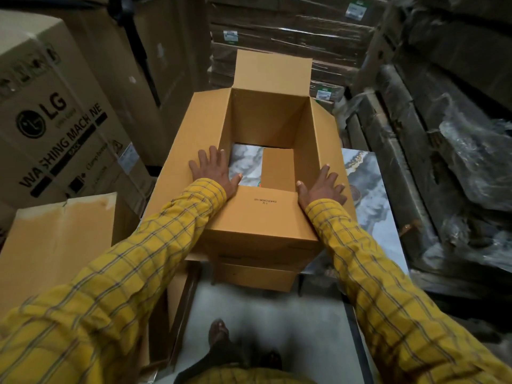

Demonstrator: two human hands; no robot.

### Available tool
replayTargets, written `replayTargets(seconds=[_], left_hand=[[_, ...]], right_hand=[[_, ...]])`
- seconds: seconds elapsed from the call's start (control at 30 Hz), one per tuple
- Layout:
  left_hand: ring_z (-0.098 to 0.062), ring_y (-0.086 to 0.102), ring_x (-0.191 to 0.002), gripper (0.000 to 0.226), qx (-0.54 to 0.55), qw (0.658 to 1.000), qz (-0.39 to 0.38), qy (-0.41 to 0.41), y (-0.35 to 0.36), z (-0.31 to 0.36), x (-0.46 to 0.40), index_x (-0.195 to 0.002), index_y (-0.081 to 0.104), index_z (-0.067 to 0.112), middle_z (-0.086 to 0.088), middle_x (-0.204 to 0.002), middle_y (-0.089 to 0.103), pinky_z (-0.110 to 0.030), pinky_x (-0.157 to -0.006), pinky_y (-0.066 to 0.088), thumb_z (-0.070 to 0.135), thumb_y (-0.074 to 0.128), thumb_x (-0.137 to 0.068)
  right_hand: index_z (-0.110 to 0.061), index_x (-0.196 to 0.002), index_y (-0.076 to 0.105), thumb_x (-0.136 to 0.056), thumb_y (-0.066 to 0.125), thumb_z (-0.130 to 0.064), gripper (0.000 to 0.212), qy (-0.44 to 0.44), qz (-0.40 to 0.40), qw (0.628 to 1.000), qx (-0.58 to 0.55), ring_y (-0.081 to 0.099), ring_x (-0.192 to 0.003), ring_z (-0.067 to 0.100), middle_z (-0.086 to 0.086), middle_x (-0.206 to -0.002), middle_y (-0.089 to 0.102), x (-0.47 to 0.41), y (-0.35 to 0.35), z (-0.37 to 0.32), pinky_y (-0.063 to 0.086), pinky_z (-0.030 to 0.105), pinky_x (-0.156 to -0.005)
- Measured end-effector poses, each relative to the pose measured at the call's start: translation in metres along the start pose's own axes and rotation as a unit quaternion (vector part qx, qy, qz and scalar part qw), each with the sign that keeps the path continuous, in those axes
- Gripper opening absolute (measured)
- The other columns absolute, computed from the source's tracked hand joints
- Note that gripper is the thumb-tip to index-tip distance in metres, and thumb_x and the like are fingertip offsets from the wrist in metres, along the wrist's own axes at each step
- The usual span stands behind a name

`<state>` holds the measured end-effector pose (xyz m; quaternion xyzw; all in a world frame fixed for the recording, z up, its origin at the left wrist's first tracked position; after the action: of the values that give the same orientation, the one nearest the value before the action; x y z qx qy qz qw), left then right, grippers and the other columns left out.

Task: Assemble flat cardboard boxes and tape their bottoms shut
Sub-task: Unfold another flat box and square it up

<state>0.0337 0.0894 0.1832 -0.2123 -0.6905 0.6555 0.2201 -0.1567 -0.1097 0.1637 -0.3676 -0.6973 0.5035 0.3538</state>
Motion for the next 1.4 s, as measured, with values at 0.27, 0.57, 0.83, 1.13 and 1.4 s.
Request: replayTargets(seconds=[0.27, 0.57, 0.83, 1.13, 1.4], left_hand=[[-0.035, -0.001, -0.152, 0.090, 0.006, 0.997, -0.021, 0.069, 0.004, 0.003, -0.064, -0.158, 0.008, 0.008, -0.011, -0.167, -0.004, -0.058, -0.120, 0.010, 0.065, 0.036, -0.094], [-0.037, -0.005, -0.152, 0.093, 0.001, 0.995, -0.040, 0.091, -0.014, 0.006, -0.140, -0.158, 0.005, 0.009, -0.013, -0.166, -0.005, -0.054, -0.122, 0.006, 0.052, 0.053, -0.092], [-0.035, -0.006, -0.153, 0.096, -0.014, 0.997, -0.039, 0.071, 0.008, 0.008, -0.156, -0.158, 0.006, 0.005, -0.014, -0.166, -0.009, -0.055, -0.122, 0.010, 0.053, 0.054, -0.090], [-0.032, -0.010, -0.153, 0.108, -0.002, 0.997, -0.025, 0.074, 0.019, 0.007, -0.168, -0.157, -0.001, 0.005, -0.014, -0.165, -0.014, -0.054, -0.122, 0.012, 0.061, 0.055, -0.084], [-0.034, -0.012, -0.152, 0.120, -0.021, 0.997, -0.014, 0.078, 0.020, 0.004, -0.169, -0.155, -0.009, 0.001, -0.019, -0.163, -0.021, -0.053, -0.121, 0.013, 0.068, 0.053, -0.078]], right_hand=[[-0.012, -0.159, -0.007, -0.091, 0.042, -0.071, 0.102, -0.019, 0.024, 0.996, 0.087, 0.028, -0.140, 0.051, 0.018, -0.161, 0.016, 0.006, 0.003, -0.006, 0.038, 0.060, -0.107], [-0.015, -0.158, -0.015, -0.090, 0.040, -0.073, 0.105, -0.006, 0.022, 0.994, 0.104, 0.021, -0.146, 0.049, 0.014, -0.165, 0.007, -0.003, 0.008, -0.007, 0.035, 0.059, -0.111], [-0.013, -0.159, -0.014, -0.088, 0.046, -0.075, 0.112, -0.059, -0.004, 0.995, 0.083, 0.000, -0.154, 0.036, 0.008, -0.168, -0.011, -0.094, 0.000, -0.054, 0.023, 0.061, -0.117], [-0.013, -0.159, -0.014, -0.084, 0.065, -0.065, 0.121, -0.092, -0.038, 0.995, -0.009, -0.004, -0.155, 0.032, 0.006, -0.168, -0.013, -0.236, -0.019, -0.110, 0.016, 0.058, -0.122], [-0.017, -0.158, -0.016, -0.074, 0.087, -0.045, 0.136, -0.033, -0.081, 0.926, -0.368, 0.019, -0.151, 0.038, 0.017, -0.165, 0.018, -0.315, -0.041, -0.140, 0.021, 0.053, -0.122]])
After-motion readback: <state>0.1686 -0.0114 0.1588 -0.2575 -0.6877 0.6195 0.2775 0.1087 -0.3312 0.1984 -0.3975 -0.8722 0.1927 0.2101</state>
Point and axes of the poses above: each hand's wrist, its own x-axis away from the middle knuckle, its own y-axis out of the palm, z = x × y, the point moved 4 cm from there along -x, towards the middle knuckle
